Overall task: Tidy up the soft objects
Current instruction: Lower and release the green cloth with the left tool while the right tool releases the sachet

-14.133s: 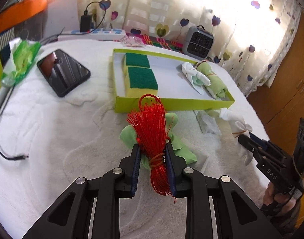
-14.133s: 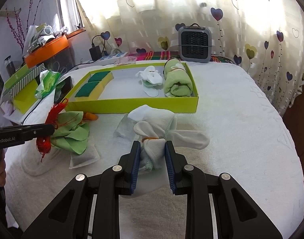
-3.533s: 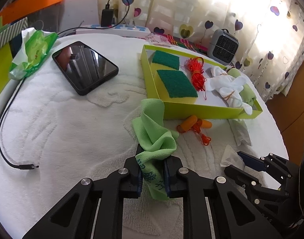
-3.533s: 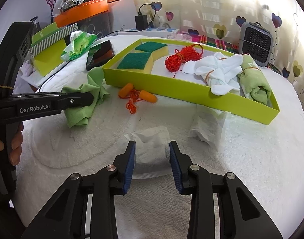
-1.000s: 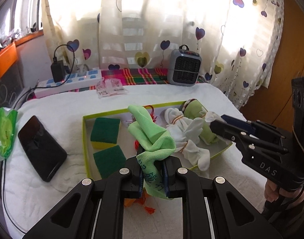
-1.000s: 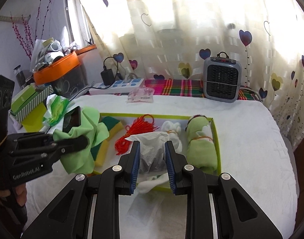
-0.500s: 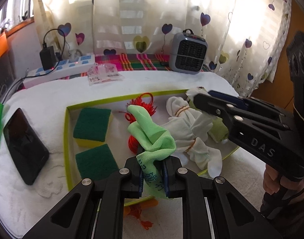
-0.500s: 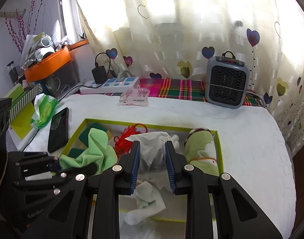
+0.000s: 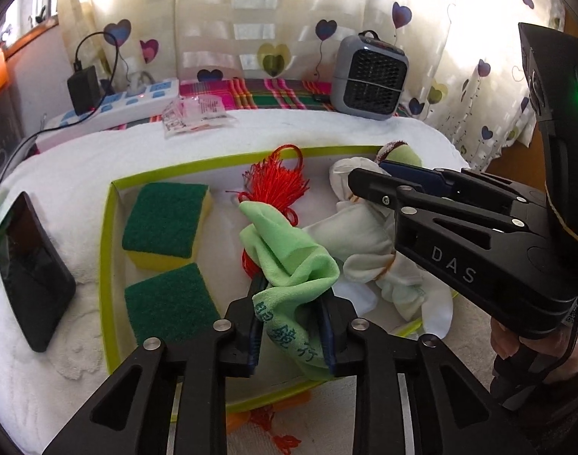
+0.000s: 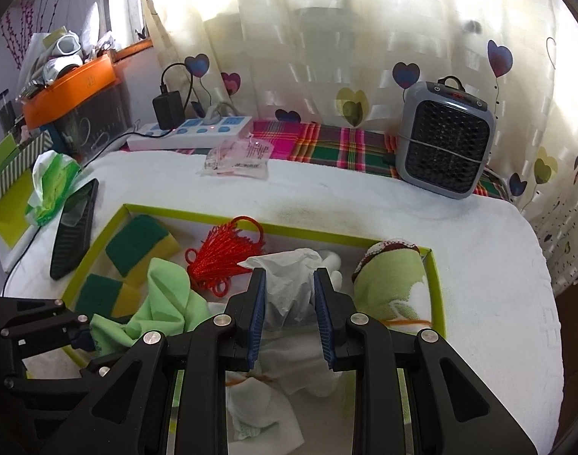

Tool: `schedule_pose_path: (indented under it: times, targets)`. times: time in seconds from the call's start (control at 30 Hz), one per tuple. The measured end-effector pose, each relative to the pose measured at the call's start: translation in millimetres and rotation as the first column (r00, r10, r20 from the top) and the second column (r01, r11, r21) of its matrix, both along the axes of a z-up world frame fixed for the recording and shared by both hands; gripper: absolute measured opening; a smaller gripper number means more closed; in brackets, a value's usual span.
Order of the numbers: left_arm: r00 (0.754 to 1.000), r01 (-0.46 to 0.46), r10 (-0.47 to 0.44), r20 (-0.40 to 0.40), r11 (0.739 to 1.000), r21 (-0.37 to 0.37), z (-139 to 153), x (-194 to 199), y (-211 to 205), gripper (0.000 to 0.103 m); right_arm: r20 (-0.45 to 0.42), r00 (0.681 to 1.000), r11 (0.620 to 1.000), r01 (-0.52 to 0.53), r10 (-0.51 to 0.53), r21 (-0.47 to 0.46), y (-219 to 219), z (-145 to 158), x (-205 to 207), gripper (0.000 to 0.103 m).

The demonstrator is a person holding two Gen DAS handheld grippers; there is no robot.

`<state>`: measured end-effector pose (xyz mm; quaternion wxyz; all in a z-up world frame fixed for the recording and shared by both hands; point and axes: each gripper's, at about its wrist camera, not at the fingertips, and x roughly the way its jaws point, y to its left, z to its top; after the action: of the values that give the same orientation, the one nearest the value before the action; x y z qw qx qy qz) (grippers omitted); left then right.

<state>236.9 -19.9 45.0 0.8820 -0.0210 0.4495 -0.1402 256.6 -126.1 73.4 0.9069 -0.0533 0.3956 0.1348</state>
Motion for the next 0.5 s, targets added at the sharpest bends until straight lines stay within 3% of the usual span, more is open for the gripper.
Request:
schedule_pose_path:
  times: [0.33, 0.5]
  targets:
    - [1.000, -0.004, 0.004, 0.003, 1.000, -0.002, 1.8, -2.2, 0.2, 0.043, 0.001, 1.000, 1.000, 0.007, -0.007, -0.003, -1.2, -2.2, -0.9, 0.029]
    - [1.000, -0.007, 0.007, 0.016, 1.000, 0.000, 6.3, -5.6, 0.8, 0.047, 0.004, 1.000, 1.000, 0.019, -0.019, -0.007, -1.7, -1.2, -2.5, 0.037]
